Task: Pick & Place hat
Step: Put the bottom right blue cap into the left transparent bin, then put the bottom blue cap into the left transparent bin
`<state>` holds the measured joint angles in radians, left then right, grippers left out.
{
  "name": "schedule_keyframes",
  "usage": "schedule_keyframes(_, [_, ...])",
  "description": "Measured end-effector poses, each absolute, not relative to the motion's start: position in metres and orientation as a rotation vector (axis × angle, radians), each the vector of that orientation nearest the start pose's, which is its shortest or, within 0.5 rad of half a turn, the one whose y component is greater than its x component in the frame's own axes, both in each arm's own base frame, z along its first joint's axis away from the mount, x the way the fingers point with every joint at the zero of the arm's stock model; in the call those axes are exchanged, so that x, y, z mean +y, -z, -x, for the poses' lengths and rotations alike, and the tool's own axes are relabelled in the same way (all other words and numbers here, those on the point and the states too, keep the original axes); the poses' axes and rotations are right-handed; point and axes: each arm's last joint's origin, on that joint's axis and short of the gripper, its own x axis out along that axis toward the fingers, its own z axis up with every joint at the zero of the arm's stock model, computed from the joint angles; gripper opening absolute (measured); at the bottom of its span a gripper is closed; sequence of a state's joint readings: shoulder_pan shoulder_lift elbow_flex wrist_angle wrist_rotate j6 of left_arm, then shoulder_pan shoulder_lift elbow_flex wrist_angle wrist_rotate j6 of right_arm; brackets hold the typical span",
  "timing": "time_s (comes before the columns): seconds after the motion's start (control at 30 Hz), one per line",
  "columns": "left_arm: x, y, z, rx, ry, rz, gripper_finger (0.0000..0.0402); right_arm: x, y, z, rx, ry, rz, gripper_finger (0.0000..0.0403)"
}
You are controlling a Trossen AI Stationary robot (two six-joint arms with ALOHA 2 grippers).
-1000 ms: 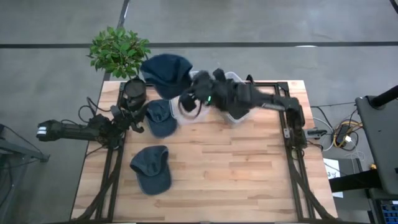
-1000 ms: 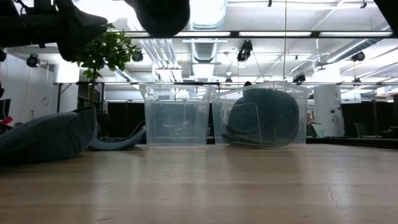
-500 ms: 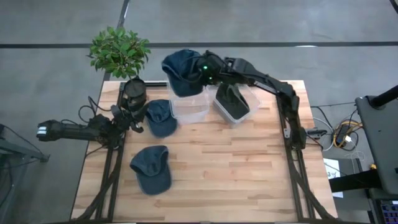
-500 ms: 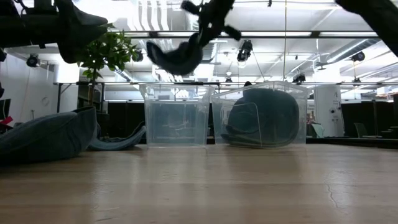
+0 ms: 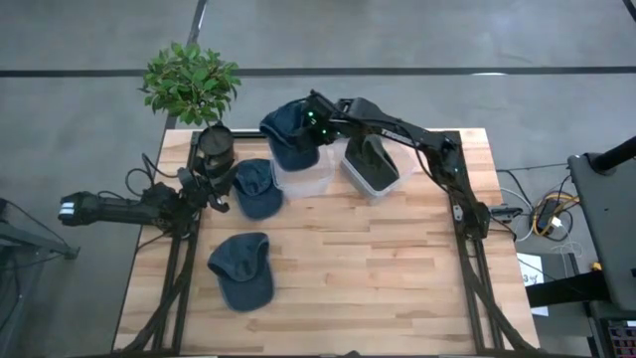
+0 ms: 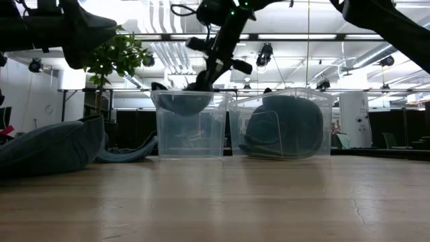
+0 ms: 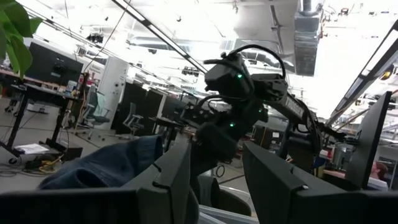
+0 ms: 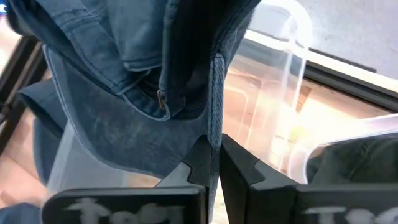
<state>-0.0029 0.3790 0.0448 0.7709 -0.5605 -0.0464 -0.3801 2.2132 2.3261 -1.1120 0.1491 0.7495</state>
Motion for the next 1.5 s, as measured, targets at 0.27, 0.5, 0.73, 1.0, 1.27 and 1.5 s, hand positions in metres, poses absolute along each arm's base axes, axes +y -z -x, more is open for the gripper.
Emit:
schedule_keyframes(0.27, [0.015, -0.216, -0.11, -0.437, -0.54, 0.167, 0.014, -0.182, -0.303, -0.43, 0.871, 0.896, -0.82, 0.0013])
schedule_keyframes(0.5, [0.015, -0.216, -0.11, -0.437, -0.54, 0.17, 0.014, -0.183, -0.295, -0.432, 0.897, 0.893, -0.833, 0.0013])
schedule_keyframes(0.73, [0.015, -0.216, -0.11, -0.44, -0.538, 0.181, 0.014, -0.185, -0.291, -0.432, 0.921, 0.89, -0.815, 0.0018])
schedule_keyframes(1.0, [0.015, -0.216, -0.11, -0.446, -0.535, 0.202, 0.014, -0.183, -0.286, -0.432, 0.953, 0.865, -0.821, 0.0115])
schedule_keyframes(1.27, [0.015, -0.216, -0.11, -0.44, -0.534, 0.204, 0.014, -0.178, -0.301, -0.431, 0.932, 0.797, -0.805, 0.0191])
schedule_keyframes(1.5, [0.015, -0.212, -0.111, -0.403, -0.537, 0.194, 0.014, -0.155, -0.325, -0.43, 0.917, 0.696, -0.675, 0.0195])
